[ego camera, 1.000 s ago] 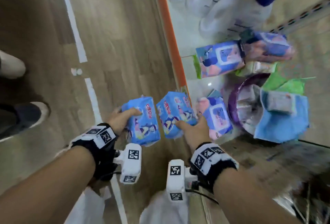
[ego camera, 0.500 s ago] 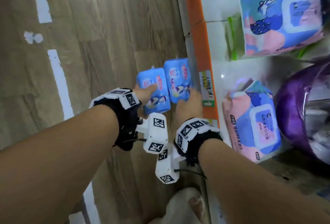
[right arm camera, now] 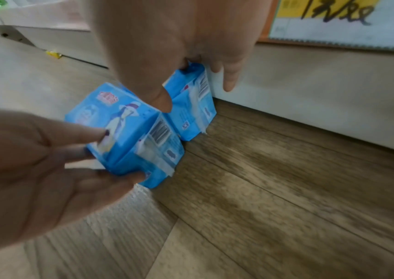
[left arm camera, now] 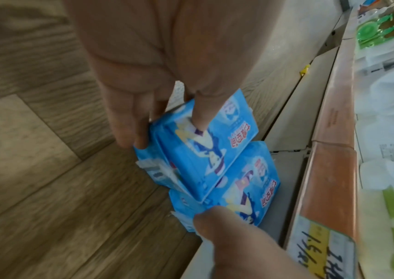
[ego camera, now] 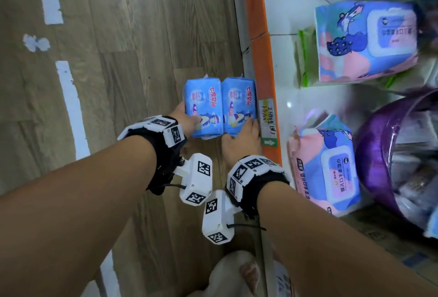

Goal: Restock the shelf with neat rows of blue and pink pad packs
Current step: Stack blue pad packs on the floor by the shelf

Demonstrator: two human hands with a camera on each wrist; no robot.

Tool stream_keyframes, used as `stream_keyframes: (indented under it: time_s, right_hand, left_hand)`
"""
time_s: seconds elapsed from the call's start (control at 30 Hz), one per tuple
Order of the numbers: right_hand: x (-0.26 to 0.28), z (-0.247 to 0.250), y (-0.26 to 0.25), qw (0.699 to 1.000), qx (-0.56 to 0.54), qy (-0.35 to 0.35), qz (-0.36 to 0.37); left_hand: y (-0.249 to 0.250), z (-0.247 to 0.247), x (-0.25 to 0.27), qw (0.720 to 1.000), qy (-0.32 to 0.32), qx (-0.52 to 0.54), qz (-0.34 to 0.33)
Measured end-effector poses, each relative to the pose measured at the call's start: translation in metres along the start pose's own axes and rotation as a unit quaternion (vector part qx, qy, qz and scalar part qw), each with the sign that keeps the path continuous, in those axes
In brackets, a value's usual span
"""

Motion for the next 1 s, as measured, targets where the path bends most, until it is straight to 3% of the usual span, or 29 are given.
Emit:
stream_keyframes:
  time_s: [0.1,0.23,0.33,0.4,0.5,0.6,0.73,0.83,1.0]
  right_hand:
    - [-0.006,0.002,-0.004,1.0,0.009,-0.017,0.019]
    - [-0.01,0.002,-0.003,0.997,0.068,-0.018,0.033]
    - [-0.002,-0.003,-0.01,0.991,0.125,-0.022,0.042]
    - [0.01,-0.005,-0.01,0.991,0.123,-0.045,0.02]
    - [0.04,0.014,-0.017,0.997,0.027,-0.074,0.011]
    - [0.088,0.052,-0.019,0.997,-0.067,-0.047,-0.004]
    - [0.185,0.091,-0.009,0.984,-0.164,-0.024,-0.059]
    - [0.27,0.124,0.001,0.962,-0.248,0.003,-0.115]
    - [0.415,0.183,0.001,0.915,-0.372,0.033,-0.156]
  left_hand:
    - [-0.003,-0.003,0.001,1.0,-0.021,0.003,0.002]
    - [-0.006,0.003,-0.005,0.994,0.005,-0.112,0.013]
    - [-0.008,0.0,-0.001,0.996,-0.011,-0.084,0.009]
    - [-0.007,0.01,0.013,0.993,0.021,-0.112,0.005]
    - [0.002,0.046,0.056,0.981,0.087,-0.171,0.01]
    - [0.007,0.071,0.117,0.977,0.085,-0.193,0.019]
    - [0.017,0.086,0.214,0.968,0.025,-0.246,0.031]
    - [0.022,0.098,0.288,0.956,-0.019,-0.287,0.057]
    - [0.081,0.117,0.42,0.935,-0.055,-0.348,0.03]
Point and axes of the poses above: each hand's wrist, its own x-axis away from the middle knuckle, its own z-axis out of the back of the hand, y = z × x, the point moved 9 cm from there along -x, towards the middle knuckle
